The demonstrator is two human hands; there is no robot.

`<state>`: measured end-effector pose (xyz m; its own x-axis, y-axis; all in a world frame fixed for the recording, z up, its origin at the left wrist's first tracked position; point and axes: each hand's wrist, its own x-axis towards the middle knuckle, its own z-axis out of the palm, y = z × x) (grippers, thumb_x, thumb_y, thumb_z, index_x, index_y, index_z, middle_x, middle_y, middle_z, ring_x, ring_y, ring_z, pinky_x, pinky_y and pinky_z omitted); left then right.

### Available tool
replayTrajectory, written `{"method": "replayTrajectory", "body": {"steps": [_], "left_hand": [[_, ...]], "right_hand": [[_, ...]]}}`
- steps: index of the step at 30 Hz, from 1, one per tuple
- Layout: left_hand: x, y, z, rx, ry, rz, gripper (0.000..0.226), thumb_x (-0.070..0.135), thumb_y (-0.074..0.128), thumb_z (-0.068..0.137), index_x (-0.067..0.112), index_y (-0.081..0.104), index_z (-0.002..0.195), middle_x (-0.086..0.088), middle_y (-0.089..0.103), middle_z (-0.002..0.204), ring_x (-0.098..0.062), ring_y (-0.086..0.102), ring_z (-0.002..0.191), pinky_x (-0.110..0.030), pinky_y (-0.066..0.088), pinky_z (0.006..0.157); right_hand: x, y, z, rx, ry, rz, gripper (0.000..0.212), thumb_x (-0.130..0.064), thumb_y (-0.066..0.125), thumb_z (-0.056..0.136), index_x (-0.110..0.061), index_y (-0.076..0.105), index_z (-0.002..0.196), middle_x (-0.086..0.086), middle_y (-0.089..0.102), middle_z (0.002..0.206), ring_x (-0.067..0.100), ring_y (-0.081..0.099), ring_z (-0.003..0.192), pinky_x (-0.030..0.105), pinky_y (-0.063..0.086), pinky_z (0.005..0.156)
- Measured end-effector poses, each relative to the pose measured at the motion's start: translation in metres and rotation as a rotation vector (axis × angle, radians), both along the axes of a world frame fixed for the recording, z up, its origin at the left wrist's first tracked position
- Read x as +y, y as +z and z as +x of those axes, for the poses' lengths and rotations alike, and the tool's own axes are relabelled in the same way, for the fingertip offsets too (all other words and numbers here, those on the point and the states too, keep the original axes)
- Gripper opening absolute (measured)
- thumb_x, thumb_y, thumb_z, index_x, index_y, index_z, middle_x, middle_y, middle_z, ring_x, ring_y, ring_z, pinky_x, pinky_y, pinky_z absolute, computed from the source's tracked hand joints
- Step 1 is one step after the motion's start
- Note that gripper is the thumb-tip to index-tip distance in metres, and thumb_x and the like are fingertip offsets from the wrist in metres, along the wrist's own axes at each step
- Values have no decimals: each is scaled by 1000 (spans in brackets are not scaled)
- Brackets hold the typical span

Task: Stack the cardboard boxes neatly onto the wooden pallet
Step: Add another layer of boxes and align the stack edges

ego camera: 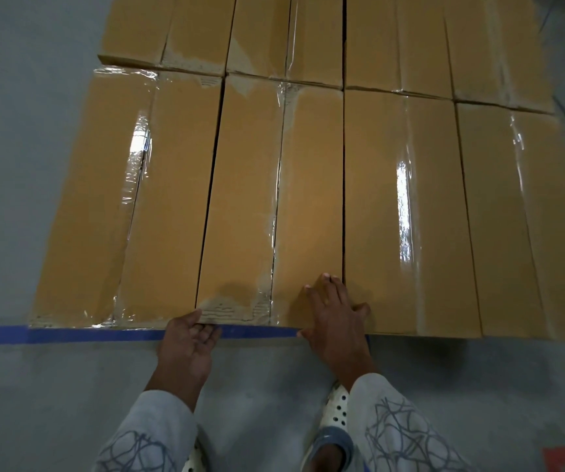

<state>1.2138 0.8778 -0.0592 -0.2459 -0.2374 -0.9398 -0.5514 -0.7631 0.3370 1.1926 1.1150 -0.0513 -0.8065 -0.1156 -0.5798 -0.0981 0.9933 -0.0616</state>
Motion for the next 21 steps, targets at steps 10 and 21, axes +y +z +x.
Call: {"method": "replayTrajectory", "body": {"steps": [10, 21], "left_hand": [[-4, 3, -4, 20, -57, 30, 13, 4, 46, 102, 3, 57, 108, -16, 67, 108, -29, 65, 104, -40, 43, 111], [-10, 3, 0, 56, -56, 56, 25, 3, 48, 101, -1, 56, 124, -20, 67, 119, -28, 67, 103, -38, 51, 95]], "right_hand": [[3, -7, 2, 43, 6, 2, 85, -51, 76, 86, -27, 35, 157, 12, 17, 170, 28, 15, 157, 66, 37, 101], [4, -4, -1, -15, 45, 22, 87, -53, 62, 97, -29, 12, 163, 7, -6, 172, 27, -7, 158, 67, 29, 113]]}}
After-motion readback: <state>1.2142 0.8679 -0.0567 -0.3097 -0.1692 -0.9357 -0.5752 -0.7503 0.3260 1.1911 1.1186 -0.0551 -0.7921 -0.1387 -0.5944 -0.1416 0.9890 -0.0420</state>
